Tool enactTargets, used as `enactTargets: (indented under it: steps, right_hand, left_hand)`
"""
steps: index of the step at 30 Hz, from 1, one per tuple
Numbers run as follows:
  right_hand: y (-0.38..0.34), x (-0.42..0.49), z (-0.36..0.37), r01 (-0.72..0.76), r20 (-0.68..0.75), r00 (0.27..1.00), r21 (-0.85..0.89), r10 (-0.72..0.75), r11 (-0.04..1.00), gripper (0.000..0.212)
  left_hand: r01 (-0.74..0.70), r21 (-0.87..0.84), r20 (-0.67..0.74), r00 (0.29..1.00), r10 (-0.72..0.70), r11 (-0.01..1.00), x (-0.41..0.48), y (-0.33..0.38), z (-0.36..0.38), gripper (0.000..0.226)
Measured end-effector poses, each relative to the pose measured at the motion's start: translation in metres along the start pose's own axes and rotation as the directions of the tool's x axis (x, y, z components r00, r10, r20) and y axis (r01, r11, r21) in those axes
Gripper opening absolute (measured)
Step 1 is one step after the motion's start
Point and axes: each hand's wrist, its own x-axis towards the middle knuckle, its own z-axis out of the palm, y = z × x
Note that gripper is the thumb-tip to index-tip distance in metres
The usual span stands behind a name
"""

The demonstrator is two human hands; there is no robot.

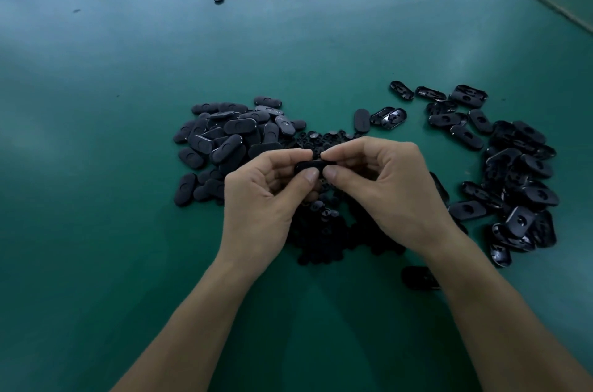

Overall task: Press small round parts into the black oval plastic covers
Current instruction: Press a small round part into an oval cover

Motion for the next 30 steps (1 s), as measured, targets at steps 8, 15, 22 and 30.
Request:
enactTargets:
  steps: [8,15,22,30]
  right_hand:
    - [-0.0008,-0.001,-0.0018,-0.024,0.011,1.0,0.005,0.024,1.0,0.014]
    - [-0.0038,-0.0029,0.0016,-0.018,-0.031,0.999,-0.078,0.016,0.997,0.014]
    - [-0.002,-0.0024,0.0003,-0.046,-0.033,0.998,-0.017,0.045,0.999,0.015]
    - [-0.0018,-0.0016,-0.0006,-0.054,-0.002,0.999,0.015,0.054,0.998,0.016]
  left_hand:
    - [0.008,0.001,0.014,1.0,-0.008,1.0,-0.0005,0.0026,0.0016,0.023]
    - [-0.002,0.018,0.016,1.0,0.001,1.0,-0.0011,0.0028,0.0027,0.026]
    - [-0.033,0.033,0.003,0.999,0.033,0.999,-0.002,0.0036,0.002,0.024]
    - [-0.027,0.054,-0.015,0.999,0.028,0.998,-0.001,0.0033,0.0017,0.027]
